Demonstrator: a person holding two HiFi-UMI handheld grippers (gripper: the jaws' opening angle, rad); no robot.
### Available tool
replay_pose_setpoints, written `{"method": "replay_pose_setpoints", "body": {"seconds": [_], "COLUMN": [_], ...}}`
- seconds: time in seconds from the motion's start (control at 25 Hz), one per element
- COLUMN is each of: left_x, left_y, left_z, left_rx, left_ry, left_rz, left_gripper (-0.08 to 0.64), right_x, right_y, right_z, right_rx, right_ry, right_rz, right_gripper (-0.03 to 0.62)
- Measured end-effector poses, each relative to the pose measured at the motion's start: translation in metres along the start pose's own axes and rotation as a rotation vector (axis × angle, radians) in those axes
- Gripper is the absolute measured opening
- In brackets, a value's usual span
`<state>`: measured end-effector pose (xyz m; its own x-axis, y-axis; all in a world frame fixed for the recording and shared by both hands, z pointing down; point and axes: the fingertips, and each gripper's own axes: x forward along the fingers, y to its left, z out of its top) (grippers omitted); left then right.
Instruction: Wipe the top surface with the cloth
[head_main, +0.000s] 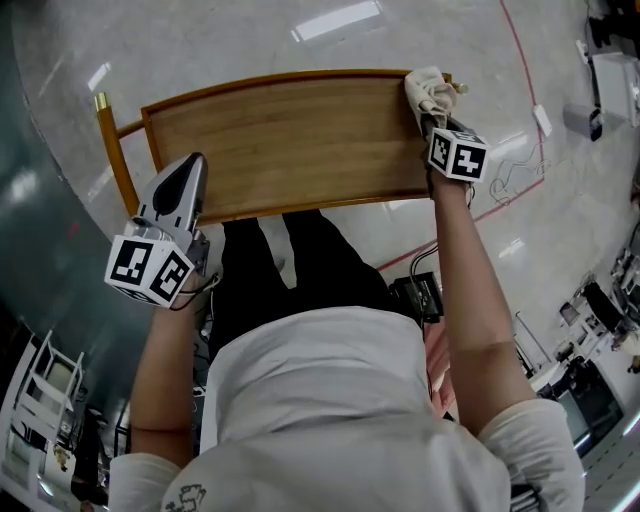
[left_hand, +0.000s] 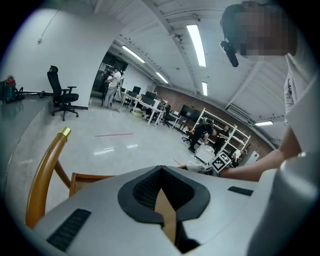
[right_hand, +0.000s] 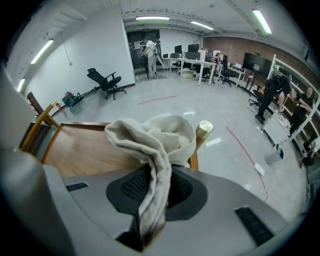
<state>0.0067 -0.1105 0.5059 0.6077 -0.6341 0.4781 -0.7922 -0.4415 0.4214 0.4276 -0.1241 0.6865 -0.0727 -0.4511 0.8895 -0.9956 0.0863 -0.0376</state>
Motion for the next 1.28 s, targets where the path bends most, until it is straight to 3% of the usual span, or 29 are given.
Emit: {"method": "replay_pose_setpoints", "body": {"seconds": [0.28, 0.56, 0.84, 1.04, 1.28], "left_x": [-0.015, -0.027, -0.045, -0.052, -0.058], "left_y": [0.006, 0.013, 0.036, 0.053, 0.061], "left_z": [0.001, 0.001, 0.007, 0.012, 0.009], "left_rx": [-0.017, -0.026, -0.021, -0.018, -0.028], "left_ry": [-0.015, -0.007, -0.01, 0.002, 0.045], "left_rz": [0.014, 0.01, 0.022, 0.022, -0.049], "left_gripper": [0.008, 0.008, 0.008, 0.008, 0.008], "right_x": [0.003, 0.016, 0.022, 0.027, 0.033], "right_y": [0.029, 0.103, 0.201, 0.295, 0.41], "right_z": [0.009, 0.016, 0.019, 0.022, 0.021], "right_rx": [-0.034, -0.096, -0.161, -0.246, -0.367], "right_ry": [0.005, 0.004, 0.025, 0.044, 0.074], "right_rz": [0.044, 0.144, 0.236, 0.329, 0.454], "right_gripper": [0.075, 0.075, 0.075, 0.075, 0.075]}}
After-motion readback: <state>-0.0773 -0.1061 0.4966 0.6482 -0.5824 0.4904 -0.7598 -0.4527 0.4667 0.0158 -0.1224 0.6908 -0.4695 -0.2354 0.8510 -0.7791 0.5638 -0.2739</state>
